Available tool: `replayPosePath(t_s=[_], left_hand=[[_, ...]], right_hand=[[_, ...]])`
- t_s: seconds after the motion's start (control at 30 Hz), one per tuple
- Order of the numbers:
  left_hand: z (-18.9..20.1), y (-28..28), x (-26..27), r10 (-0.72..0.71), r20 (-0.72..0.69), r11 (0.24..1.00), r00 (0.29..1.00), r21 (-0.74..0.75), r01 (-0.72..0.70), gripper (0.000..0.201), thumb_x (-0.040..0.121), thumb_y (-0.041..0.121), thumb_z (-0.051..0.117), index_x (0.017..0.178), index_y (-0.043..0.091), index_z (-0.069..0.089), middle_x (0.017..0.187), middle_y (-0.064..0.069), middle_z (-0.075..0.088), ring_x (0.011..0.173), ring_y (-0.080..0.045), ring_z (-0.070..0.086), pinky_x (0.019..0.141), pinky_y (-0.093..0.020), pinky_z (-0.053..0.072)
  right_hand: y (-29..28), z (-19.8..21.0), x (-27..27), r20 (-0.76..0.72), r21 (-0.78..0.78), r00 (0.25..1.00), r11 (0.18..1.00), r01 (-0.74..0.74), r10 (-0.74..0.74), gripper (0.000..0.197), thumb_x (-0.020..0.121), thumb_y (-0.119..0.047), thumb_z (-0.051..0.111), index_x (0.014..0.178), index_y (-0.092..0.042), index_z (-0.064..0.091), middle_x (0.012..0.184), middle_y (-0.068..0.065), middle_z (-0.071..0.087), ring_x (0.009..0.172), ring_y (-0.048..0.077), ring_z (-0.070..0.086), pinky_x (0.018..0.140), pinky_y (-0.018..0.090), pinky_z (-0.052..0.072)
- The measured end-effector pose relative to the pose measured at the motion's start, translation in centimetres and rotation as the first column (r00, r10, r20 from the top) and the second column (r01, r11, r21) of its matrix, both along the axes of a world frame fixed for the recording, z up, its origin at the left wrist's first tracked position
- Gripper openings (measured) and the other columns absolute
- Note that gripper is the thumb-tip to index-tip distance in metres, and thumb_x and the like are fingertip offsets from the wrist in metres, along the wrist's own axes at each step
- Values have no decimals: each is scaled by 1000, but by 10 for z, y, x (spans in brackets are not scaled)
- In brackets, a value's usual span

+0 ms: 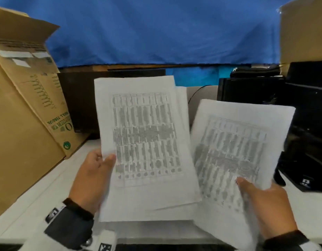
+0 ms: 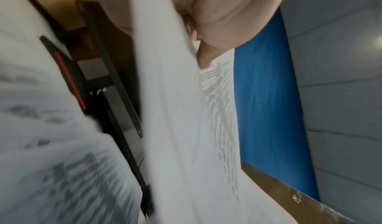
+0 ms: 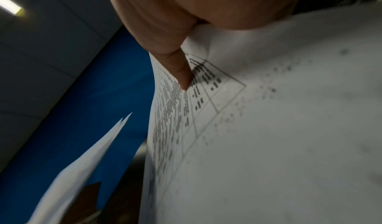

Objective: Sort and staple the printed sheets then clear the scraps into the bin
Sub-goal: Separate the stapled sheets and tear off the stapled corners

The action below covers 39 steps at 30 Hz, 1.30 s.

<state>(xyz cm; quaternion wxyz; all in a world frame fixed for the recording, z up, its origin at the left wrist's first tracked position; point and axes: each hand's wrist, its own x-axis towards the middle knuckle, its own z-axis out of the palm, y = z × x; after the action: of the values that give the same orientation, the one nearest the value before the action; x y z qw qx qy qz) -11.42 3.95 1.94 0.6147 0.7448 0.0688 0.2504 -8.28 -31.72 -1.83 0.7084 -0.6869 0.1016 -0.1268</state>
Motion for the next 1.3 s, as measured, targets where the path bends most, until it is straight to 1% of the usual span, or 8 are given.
replayPosePath(t_s=[0.2, 0.37, 0.47, 0.57, 0.73, 0.93, 1.1, 1.3], left_hand=[[-43, -48, -7, -49, -230, 997, 972, -67, 35, 11, 103, 33, 47, 112, 30, 52, 107, 2, 73, 97, -16, 69, 77, -33, 54], [-47, -44, -10, -35, -134, 984, 990, -179, 11, 27, 104, 16, 47, 117, 33, 63, 108, 10, 76, 102, -11, 71, 93, -37, 53], [-33, -42, -12, 55, 6, 992, 998, -115, -54, 27, 103, 17, 47, 117, 35, 63, 107, 15, 75, 96, -1, 71, 82, -29, 52], [-28, -39, -14, 78, 56, 995, 995, -72, -74, 26, 101, 18, 50, 116, 38, 59, 111, 20, 72, 99, 5, 67, 87, -28, 51], [-42, -32, -23, 34, 58, 993, 998, -114, -28, 37, 97, 15, 58, 128, 36, 52, 119, 17, 70, 107, 2, 66, 101, -36, 49], [-37, -41, -24, -25, 156, 998, 987, -61, 35, 60, 98, 27, 49, 150, 49, 27, 134, 31, 56, 120, 12, 54, 97, -14, 44], [-33, -45, -17, 88, 167, 994, 982, -85, -75, 32, 103, 20, 44, 125, 41, 55, 113, 20, 69, 102, 1, 66, 80, -21, 49], [-57, -43, -18, 122, 5, 984, 993, -131, -120, 25, 102, 17, 47, 105, 36, 63, 93, 7, 73, 91, -15, 67, 73, -28, 44]], right_hand=[[54, 6, -10, 9, -55, 940, 938, -341, 342, 9, 88, -13, 69, 91, -9, 76, 89, 13, 78, 90, 36, 73, 83, 62, 55], [78, 19, -14, 133, 66, 907, 910, -410, 399, 51, 89, -69, 45, 113, -32, 70, 107, -8, 76, 101, 11, 71, 93, 38, 53], [91, 25, -9, 193, -203, 882, 897, -393, 431, 20, 95, -41, 57, 115, -40, 60, 107, -18, 72, 101, 3, 68, 86, 28, 53], [97, 24, -1, 189, -374, 882, 862, -343, 432, 29, 98, -20, 55, 118, -42, 55, 109, -22, 69, 99, -4, 65, 88, 26, 53], [98, 17, -3, 249, -321, 883, 894, -312, 397, 41, 91, -16, 67, 116, -43, 50, 106, -28, 68, 96, -5, 66, 80, 22, 52], [104, 30, 0, 431, -149, 834, 939, -311, 345, 39, 101, -4, 45, 131, -29, 48, 119, -17, 68, 108, -1, 64, 85, 17, 52], [115, 42, 6, 425, -114, 830, 931, -347, 362, 37, 103, -5, 38, 124, -34, 50, 108, -26, 68, 100, -9, 64, 75, 4, 48], [135, 11, 8, 301, -177, 892, 939, -295, 337, 30, 102, -14, 44, 107, -42, 54, 99, -24, 68, 91, -6, 63, 76, 20, 48]])
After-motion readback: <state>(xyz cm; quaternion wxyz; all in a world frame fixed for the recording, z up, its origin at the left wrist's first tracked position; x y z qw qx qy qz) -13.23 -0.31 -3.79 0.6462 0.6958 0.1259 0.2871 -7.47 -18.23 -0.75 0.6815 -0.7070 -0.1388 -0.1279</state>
